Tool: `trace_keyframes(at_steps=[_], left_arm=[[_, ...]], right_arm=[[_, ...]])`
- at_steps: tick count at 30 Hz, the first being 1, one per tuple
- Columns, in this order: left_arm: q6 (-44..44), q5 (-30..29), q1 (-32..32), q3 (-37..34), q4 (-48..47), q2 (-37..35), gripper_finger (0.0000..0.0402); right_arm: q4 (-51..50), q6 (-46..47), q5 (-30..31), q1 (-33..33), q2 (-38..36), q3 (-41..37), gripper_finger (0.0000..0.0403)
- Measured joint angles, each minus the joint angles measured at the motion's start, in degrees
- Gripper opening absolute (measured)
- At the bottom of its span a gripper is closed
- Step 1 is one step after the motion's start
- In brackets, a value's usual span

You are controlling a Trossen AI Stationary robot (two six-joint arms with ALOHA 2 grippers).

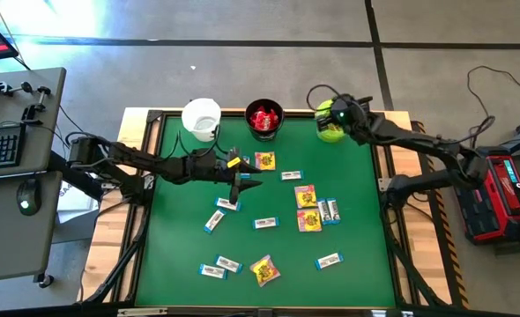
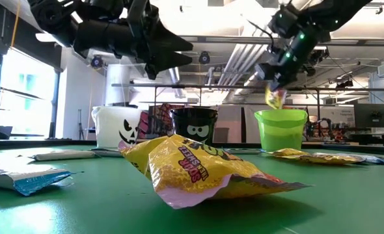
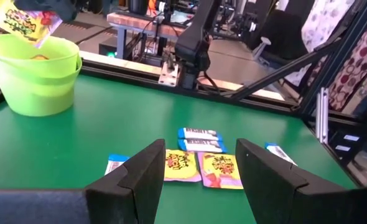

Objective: Sort candy by brand, put in halloween buckets
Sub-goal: Put the yellow candy into the green bucket

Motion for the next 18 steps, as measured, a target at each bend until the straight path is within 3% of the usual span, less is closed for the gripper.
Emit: trace_keyframes(at_steps=[6, 13, 18], left_arm=[[-1.03, -0.07, 0.00, 0.00, -0.09, 0.00, 0.0186], [0.39, -1.01, 0.00, 0.00, -0.13, 0.00, 0.0186], [0.44, -1.06, 0.00, 0.00, -0.17, 0.00, 0.0186]], right_arm=[[-2.55, -2.91, -4.79, -7.56, 3.10, 0.00, 0.0000], [-0.31, -10.94, -7.07, -11.32, 10.89, 0.00, 0.0002], [-0.50, -12.93, -7.75, -11.53, 11.46, 0.00, 0.0054]])
